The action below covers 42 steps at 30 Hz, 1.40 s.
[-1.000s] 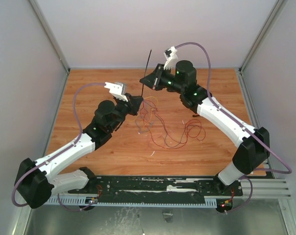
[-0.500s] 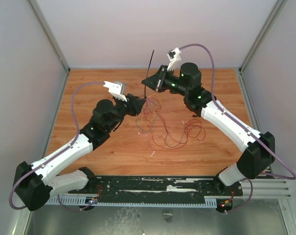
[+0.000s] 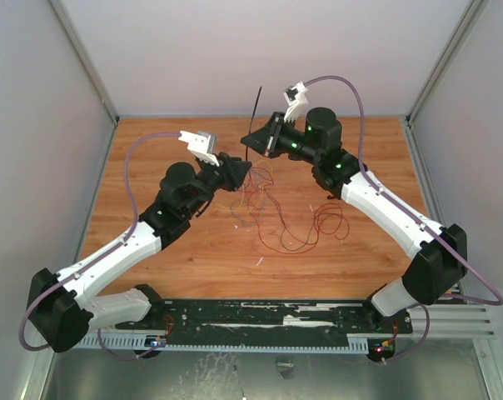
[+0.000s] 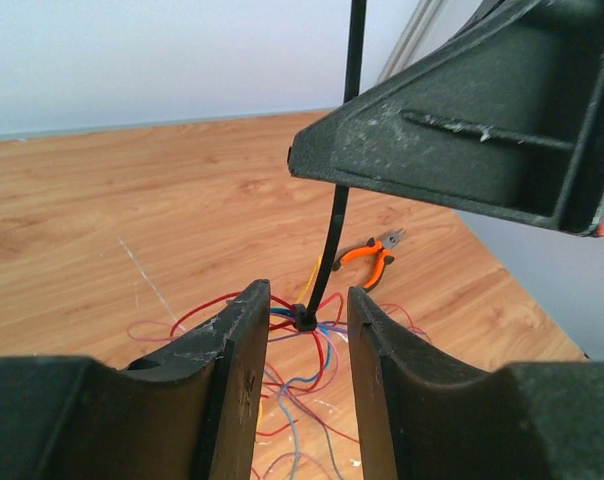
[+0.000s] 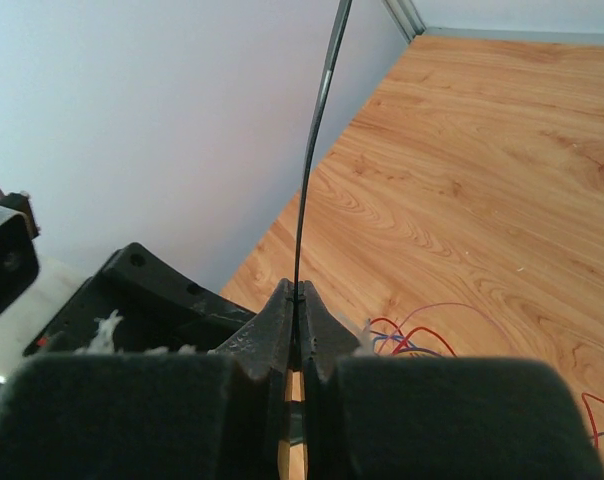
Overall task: Zip-tie the wires
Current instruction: Adjust the ribbon.
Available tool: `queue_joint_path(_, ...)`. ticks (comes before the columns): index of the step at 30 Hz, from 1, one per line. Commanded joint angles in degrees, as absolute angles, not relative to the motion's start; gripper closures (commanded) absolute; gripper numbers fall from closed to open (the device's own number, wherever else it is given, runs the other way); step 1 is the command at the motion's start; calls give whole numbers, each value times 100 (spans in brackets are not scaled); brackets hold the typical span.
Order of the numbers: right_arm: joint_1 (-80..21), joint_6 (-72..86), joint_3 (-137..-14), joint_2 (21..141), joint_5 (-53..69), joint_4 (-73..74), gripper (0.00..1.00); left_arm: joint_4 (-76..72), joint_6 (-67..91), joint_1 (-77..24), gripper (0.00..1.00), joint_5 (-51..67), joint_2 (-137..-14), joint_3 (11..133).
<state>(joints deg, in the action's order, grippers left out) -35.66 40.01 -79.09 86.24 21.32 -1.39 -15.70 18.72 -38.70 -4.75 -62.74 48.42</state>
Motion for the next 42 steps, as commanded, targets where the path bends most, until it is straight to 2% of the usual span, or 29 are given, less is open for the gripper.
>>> queue_joint_path(1, -3599, 3986, -7873, 8447, 2219, -348, 100, -1801, 1967, -3850, 60, -409, -6462, 5008)
queue_joint_path(11, -3595, 3947, -7864, 8411, 2167, -343, 100, -1863, 1955, -3851, 77, -455, -6553, 5036)
queue_joint_path(23, -3593, 3847, -7884, 8437, 2048, -229, 100, -1858, 1882, -3852, 72, -506, -6500, 5139)
queue_joint_path(32, -3595, 3849, -7909, 8446, 2018, -253, 100, -1852, 1865, -3857, 80, -502, -6539, 5113)
queue_joint_path(42, -3597, 3942, -7985, 8433, 1991, -369, 100, -2028, 1995, -3857, 82, -442, -6645, 4865)
